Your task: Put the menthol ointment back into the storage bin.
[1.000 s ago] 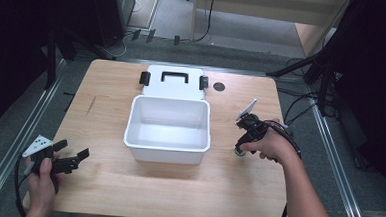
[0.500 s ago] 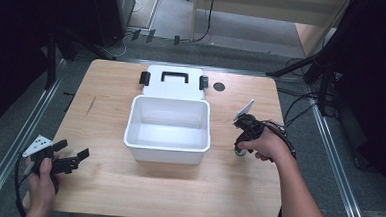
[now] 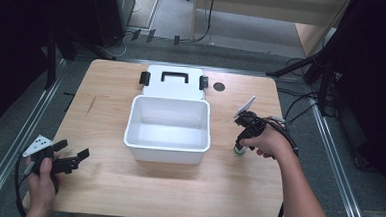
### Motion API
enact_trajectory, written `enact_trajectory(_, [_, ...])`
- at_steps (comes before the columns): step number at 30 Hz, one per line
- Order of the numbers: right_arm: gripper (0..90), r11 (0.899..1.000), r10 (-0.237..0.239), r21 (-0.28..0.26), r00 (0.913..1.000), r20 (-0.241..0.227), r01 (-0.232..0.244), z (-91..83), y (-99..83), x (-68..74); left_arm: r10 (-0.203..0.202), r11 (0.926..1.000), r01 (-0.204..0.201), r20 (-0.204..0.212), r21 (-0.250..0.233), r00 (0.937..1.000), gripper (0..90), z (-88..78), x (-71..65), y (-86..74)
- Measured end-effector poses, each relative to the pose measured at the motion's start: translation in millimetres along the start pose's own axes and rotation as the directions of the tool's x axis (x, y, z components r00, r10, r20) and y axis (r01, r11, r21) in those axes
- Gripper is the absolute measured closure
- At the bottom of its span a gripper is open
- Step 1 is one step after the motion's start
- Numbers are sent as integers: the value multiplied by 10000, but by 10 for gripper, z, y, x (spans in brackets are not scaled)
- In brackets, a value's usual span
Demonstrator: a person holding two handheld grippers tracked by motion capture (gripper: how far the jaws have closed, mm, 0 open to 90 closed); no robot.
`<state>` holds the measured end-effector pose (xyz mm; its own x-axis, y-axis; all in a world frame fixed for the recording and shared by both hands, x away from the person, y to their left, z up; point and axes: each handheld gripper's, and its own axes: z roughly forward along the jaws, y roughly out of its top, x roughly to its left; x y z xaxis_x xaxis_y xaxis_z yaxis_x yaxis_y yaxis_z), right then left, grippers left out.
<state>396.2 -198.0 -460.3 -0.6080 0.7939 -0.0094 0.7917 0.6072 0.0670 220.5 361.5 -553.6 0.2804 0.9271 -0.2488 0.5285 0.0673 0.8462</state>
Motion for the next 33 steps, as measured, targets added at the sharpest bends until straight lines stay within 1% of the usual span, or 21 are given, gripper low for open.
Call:
enact_trajectory(3, [516,10000,-73,56,10000,-7,73,-74,26,6,-17,10000,17,0,-9,10000,3,-4,2,-1])
enact_trajectory(5, [516,10000,-75,42,9999,-88,75,-134,43,13,-9,10000,9,-12,-11,10000,3,-3,1,-1])
enact_trajectory(6, [516,9999,-161,-17,9998,-75,161,-159,49,18,3,10000,-3,-12,0,10000,3,-3,-1,0])
enact_trajectory(9, [516,9998,-185,-32,9998,-87,184,-239,68,38,-13,10000,13,-10,-20,10000,3,-3,0,-1])
enact_trajectory(10, [516,9996,-264,-47,9996,-94,263,-260,73,40,-26,10000,26,-15,-27,10000,3,-4,0,-2])
enact_trajectory(12, [516,9997,-256,-54,9995,-165,255,-302,80,50,-51,10000,51,-44,-35,10000,3,-7,1,-2])
enact_trajectory(14, [516,9999,-130,-95,9995,-302,127,-350,91,63,-43,10000,43,-38,-21,10000,3,-6,2,-1])
enact_trajectory(17, [517,9997,-209,-158,9990,-397,203,-394,109,80,-32,10000,32,-65,-47,10000,3,-4,1,0])
enact_trajectory(20, [516,9993,-330,-163,9987,-379,324,-431,126,88,-31,10000,31,-59,-60,10000,3,-4,1,-1])
enact_trajectory(21, [517,9994,-279,-192,9987,-422,271,-442,132,96,-33,10000,32,-53,-47,10000,3,-5,2,0])
enact_trajectory(23, [517,9993,-355,-151,9984,-451,348,-479,146,113,-32,10000,32,-50,-44,10000,3,-4,2,0])
enact_trajectory(24, [517,9989,-466,-95,9979,-439,462,-502,154,121,-40,10000,40,-55,-57,10000,3,-3,1,-1])
enact_trajectory(25, [517,9990,-444,-118,9980,-457,439,-515,158,130,-35,10000,35,-58,-57,10000,3,-3,1,-1])
enact_trajectory(28, [517,9983,-533,-259,9973,-507,520,-597,188,143,-51,10000,51,-43,-49,10000,3,-4,2,0])
enact_trajectory(29, [517,9987,-465,-251,9978,-473,454,-619,196,150,-55,10000,55,-40,-48,10000,3,-4,2,0])
enact_trajectory(33, [517,9978,-583,-335,9974,-416,569,-740,234,176,-50,10000,49,-50,-40,10000,3,-3,2,0])
